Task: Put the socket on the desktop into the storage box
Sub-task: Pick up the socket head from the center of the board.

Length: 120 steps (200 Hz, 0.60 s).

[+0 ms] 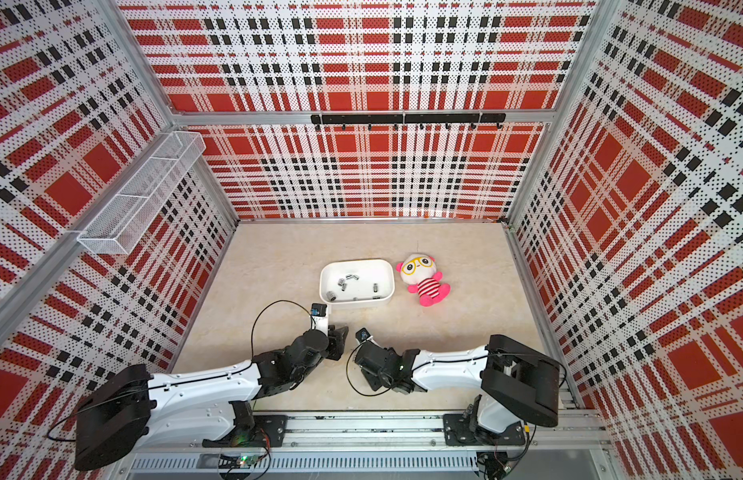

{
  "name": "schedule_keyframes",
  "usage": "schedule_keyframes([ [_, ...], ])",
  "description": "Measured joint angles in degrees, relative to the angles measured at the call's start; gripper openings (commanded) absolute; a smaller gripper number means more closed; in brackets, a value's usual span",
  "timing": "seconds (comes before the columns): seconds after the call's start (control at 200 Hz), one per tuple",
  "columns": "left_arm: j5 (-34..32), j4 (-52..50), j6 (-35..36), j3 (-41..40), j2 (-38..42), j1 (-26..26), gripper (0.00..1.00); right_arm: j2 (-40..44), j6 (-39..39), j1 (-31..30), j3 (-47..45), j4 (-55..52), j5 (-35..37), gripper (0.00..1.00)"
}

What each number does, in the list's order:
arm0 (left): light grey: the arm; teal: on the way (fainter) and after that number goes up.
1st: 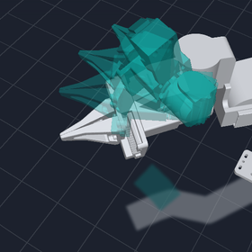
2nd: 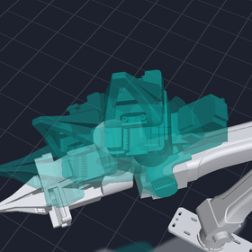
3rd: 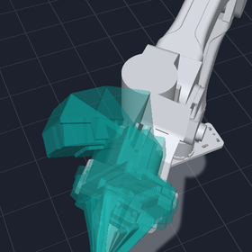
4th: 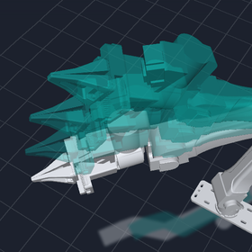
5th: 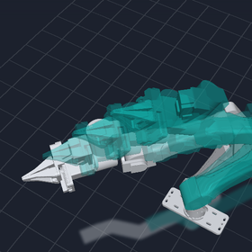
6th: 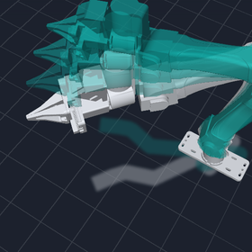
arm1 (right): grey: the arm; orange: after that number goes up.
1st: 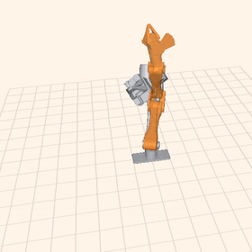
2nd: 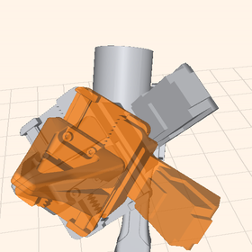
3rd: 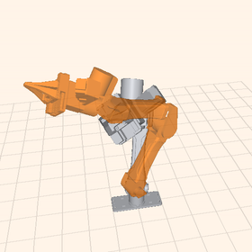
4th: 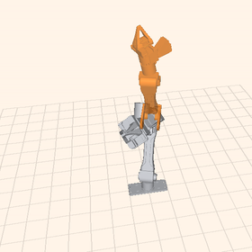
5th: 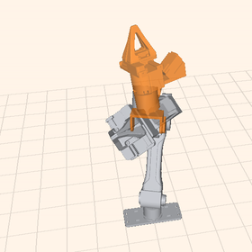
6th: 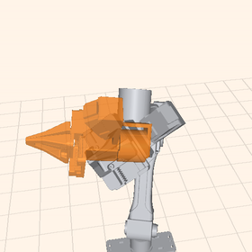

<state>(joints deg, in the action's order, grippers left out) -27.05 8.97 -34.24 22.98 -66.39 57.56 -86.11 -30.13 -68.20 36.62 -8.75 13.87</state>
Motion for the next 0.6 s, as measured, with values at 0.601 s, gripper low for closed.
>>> schedule_keyframes([
  [0.601, 0.04, 0.0, 0.0, 0.0, -0.07, 0.0, 0.48, -0.35, -0.15, 0.0, 0.02, -0.9, 0.46, 0.3],
])
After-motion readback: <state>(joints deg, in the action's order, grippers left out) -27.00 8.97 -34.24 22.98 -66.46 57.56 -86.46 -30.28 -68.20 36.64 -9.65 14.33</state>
